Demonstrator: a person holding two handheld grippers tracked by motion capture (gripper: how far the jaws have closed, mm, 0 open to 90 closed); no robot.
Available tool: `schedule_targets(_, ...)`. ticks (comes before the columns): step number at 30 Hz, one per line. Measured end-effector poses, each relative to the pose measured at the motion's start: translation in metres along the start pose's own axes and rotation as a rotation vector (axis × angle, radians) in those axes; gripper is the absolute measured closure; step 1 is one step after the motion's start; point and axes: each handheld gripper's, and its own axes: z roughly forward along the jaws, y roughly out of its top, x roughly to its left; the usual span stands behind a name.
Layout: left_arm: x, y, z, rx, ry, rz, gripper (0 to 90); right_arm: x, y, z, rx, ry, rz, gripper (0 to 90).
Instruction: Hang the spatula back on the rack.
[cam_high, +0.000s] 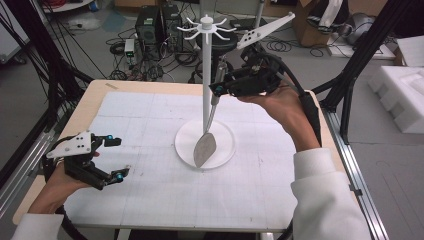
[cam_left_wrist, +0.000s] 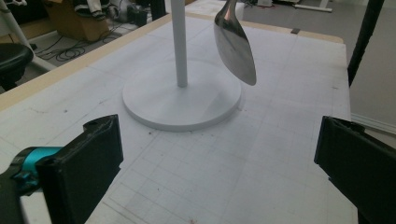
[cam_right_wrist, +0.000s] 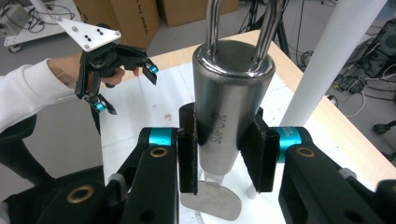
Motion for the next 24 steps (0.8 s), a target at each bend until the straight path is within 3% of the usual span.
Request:
schedule_targets(17, 0.003, -0.003, -0.002, 0.002, 0.013, -0.003, 1.7, -0.007, 0.017, 0.007, 0.021, 0.002, -0.012, 69.6)
schedule_targets(24, 0.005, -0.003, -0.002, 0.003, 0.019, -0.009, 1.7, -0.008, 0.020, 0.010, 0.024, -0.012, 0.005, 69.6)
